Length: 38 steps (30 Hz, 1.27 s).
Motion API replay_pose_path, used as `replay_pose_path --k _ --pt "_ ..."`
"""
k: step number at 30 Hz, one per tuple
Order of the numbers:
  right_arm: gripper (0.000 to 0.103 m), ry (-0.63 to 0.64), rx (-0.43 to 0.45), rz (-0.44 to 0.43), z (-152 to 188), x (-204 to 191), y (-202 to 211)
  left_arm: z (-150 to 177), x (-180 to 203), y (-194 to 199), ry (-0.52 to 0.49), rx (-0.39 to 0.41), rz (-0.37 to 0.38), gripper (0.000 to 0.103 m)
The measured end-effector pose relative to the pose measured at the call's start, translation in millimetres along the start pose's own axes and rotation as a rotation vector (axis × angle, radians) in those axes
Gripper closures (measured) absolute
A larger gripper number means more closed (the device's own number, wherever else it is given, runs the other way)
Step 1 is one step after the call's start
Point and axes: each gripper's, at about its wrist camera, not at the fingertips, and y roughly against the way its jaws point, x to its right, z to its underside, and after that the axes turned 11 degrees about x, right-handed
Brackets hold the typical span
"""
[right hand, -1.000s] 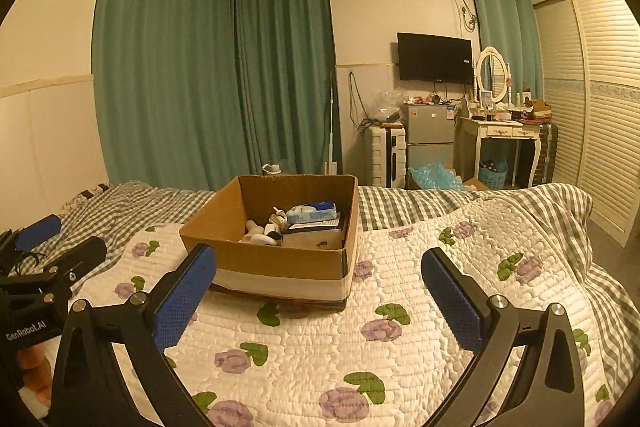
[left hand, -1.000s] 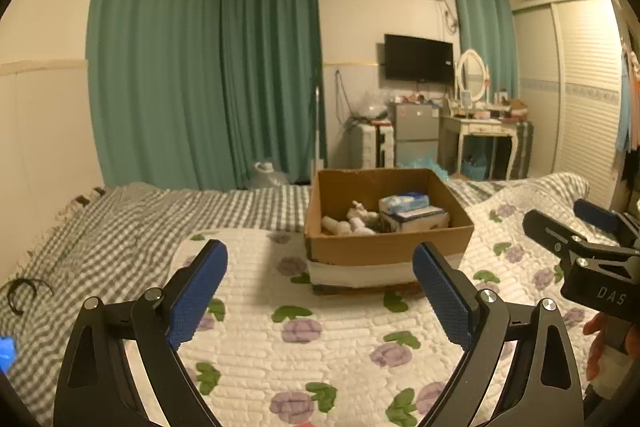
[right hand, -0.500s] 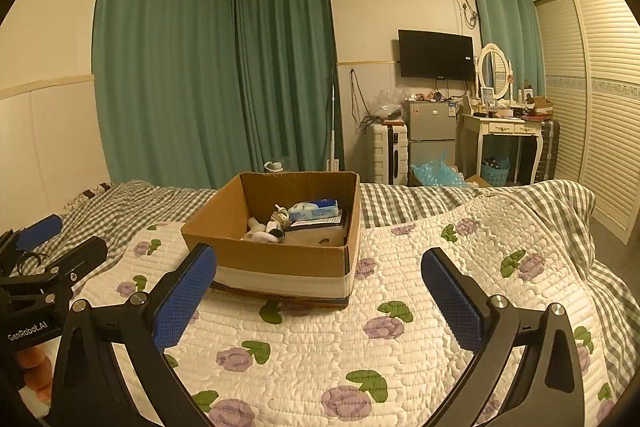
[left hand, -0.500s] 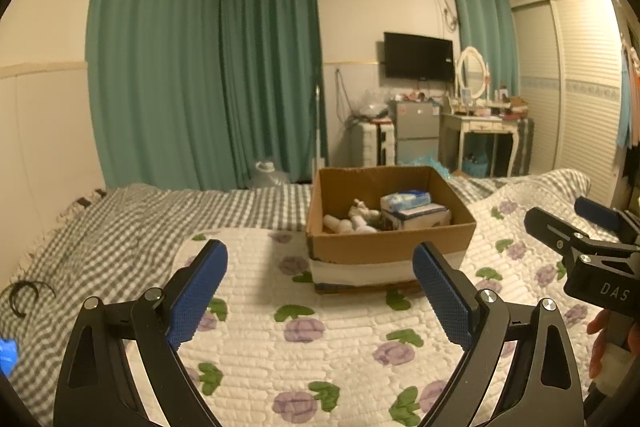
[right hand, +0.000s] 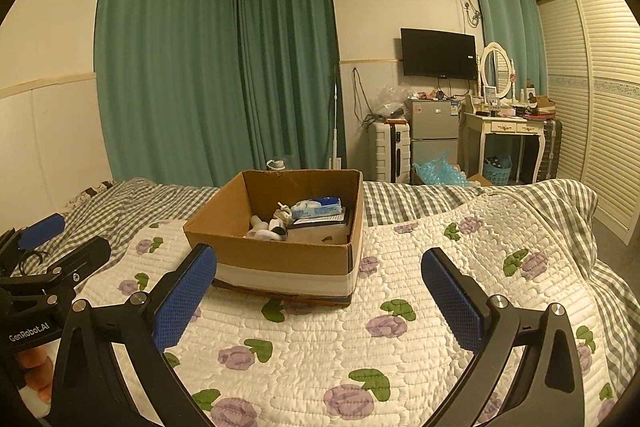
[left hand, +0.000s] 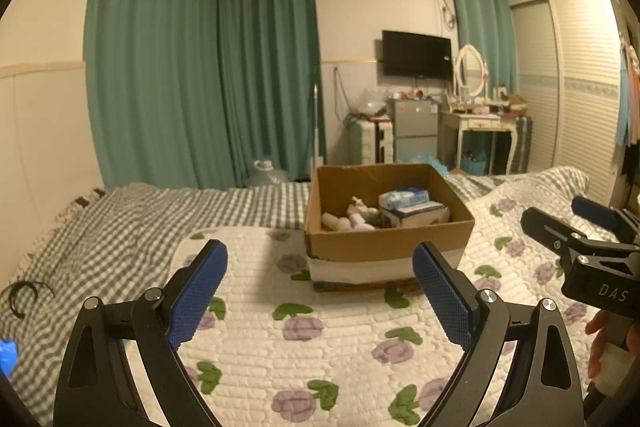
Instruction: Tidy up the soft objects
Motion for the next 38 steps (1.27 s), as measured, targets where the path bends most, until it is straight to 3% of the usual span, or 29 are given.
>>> replay_pose_path --k 38 --pt "0.000 -0.017 -0.024 -0.006 4.5 2.3 -4.0 2.9 -2.3 -1.9 0.002 -0.008 0.002 0.008"
